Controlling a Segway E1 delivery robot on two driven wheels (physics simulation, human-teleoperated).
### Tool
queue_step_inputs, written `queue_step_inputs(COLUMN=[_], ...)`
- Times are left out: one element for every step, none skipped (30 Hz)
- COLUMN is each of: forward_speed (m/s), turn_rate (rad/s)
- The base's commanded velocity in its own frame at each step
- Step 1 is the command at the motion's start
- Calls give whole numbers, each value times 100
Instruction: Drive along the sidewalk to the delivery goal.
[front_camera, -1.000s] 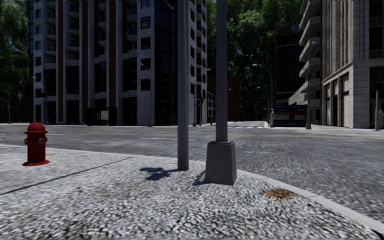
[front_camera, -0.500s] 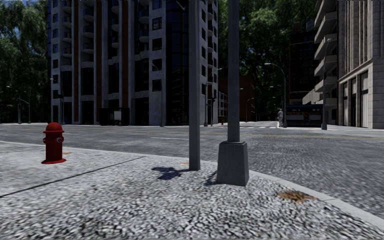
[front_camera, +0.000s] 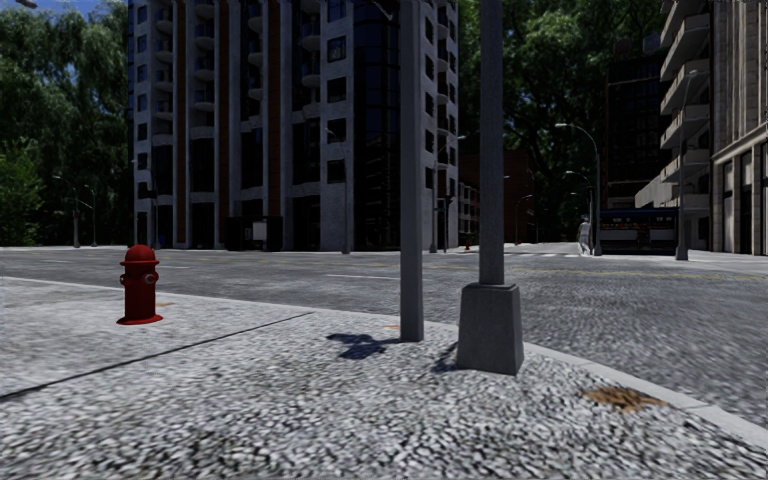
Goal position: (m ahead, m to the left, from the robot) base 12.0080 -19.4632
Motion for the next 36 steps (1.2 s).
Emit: queue_step_inputs(forward_speed=[7,15,22,31,31,33,30,30,28,26,25,25,25,25,25,24,21,15,15,7,4,3,3,2,2,2,1,1,1,1,1,1,1,1,1,2], turn_rate=[28,28,28,28,28,28,28,28,28,28,28,28,28,28,28,28,28,28,28,28,28,34,42,48,48,51,52,55,57,57,58,59,59,59,59,59])
